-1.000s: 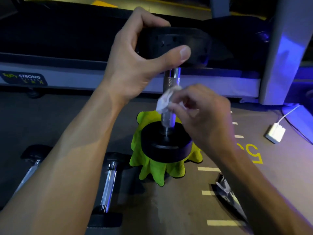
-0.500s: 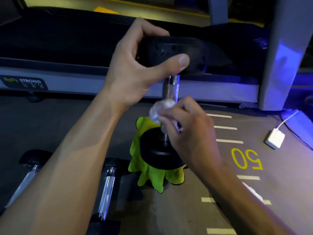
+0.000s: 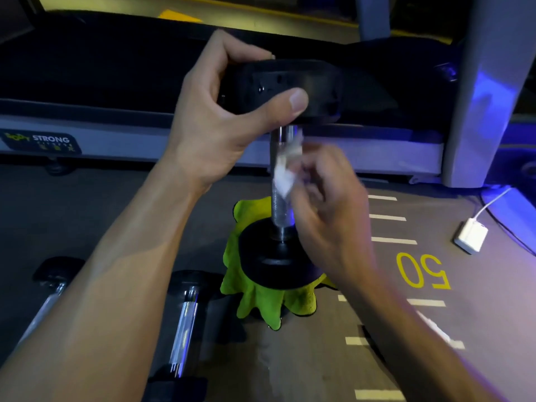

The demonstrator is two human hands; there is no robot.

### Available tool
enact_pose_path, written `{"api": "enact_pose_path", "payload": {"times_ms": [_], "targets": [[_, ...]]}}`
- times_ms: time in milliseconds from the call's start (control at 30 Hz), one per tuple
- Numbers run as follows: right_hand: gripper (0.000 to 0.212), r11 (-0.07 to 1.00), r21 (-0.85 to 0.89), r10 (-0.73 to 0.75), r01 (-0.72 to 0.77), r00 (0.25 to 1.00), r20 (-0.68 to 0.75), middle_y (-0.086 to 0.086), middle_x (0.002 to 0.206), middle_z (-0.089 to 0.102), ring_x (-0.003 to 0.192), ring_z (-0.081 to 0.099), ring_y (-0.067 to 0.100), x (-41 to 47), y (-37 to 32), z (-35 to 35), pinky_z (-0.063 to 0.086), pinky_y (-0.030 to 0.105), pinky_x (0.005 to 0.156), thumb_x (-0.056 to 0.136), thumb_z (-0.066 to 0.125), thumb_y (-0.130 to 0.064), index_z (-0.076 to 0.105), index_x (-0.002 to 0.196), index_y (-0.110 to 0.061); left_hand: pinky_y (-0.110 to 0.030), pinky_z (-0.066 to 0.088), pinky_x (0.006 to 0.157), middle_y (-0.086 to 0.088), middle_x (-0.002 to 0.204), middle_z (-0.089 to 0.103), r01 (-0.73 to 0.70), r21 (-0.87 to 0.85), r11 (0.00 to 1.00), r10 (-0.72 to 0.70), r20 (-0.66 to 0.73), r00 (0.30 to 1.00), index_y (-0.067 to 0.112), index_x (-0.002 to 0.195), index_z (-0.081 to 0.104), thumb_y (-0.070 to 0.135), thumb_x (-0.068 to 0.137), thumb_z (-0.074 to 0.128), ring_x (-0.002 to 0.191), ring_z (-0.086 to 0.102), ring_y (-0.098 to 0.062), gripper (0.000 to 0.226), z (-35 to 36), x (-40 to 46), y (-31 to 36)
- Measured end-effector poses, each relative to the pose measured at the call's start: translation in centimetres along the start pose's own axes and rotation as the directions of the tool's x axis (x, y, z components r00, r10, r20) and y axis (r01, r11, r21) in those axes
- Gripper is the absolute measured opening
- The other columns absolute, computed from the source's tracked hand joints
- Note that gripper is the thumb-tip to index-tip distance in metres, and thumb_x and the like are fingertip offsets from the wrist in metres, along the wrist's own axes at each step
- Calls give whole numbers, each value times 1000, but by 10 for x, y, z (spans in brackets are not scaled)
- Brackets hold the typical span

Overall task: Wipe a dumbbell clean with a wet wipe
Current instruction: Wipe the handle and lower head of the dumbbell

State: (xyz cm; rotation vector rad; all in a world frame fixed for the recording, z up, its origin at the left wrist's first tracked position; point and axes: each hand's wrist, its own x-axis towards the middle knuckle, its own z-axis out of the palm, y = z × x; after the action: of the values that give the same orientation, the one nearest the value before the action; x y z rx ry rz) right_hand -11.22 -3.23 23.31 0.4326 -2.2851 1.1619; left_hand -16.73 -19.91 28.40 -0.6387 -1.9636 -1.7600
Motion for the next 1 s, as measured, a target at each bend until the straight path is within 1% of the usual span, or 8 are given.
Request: {"api": "enact_pose_path", "payload": {"times_ms": [67,167,367,533,633,767,900,1000], "targets": [[14,950,256,156,-181,981,117,2,116,69,105,69,16,-20,3,-4,56,40,88,91,61,4,59,95,-10,-33,57,89,-4,114,68,-3,-6,1000,3,-8,1000,13,112,56,34,82,86,102,65,-9,47,-1,-1,0],[4,798,533,274,-280,957,92,-1,108,72,90,67,6,-20,-4,-11,52,24,80,94,58,2,60,94,-2,-34,57,90,-15,119,70,-6,13,1000,6,-6,1000,10,113,58,33,82,87,103,67,-15,49,2,-1,1],[19,887,424,269,-183,951,-153,5,124,66,124,61,10,-10,-21,6,46,17,99,100,60,-2,75,110,-9,-28,56,87,-5,113,69,-6,10,1000,6,16,1000,7,115,58,30,82,89,101,68,-12,51,10,-1,8],[24,734,650,445,-197,863,-241,9,101,73,95,71,13,5,-23,16,55,25,86,87,76,4,64,106,-2,-43,59,90,-14,118,70,-14,18,1000,14,14,1000,7,115,59,36,79,89,108,69,-24,55,15,-4,12],[27,700,676,495,-230,838,-228,-15,78,71,75,67,-2,14,-28,25,52,15,75,86,77,2,59,105,-6,-47,58,92,-10,119,69,-19,27,999,18,18,1000,5,118,60,37,79,88,110,68,-23,58,12,-6,13],[19,637,692,507,-338,861,-46,-22,63,64,66,62,-6,23,-23,24,50,14,67,93,69,0,55,99,-11,-49,59,92,-14,120,68,5,13,1000,-5,11,1000,6,118,58,36,79,88,110,68,-25,57,8,-7,11],[5,444,766,444,-466,857,264,7,90,73,92,70,20,35,-13,15,54,36,88,96,59,-7,64,96,-7,-50,59,94,-16,121,69,31,-12,999,-31,-12,999,11,115,58,36,79,88,111,69,-28,53,3,-5,7],[20,219,758,416,-614,762,496,5,84,75,84,72,16,40,-12,8,57,31,84,85,56,-24,68,91,-9,-52,57,98,-19,123,69,29,-35,999,-30,-21,999,12,114,59,34,78,89,114,68,-31,51,2,-5,3]]}}
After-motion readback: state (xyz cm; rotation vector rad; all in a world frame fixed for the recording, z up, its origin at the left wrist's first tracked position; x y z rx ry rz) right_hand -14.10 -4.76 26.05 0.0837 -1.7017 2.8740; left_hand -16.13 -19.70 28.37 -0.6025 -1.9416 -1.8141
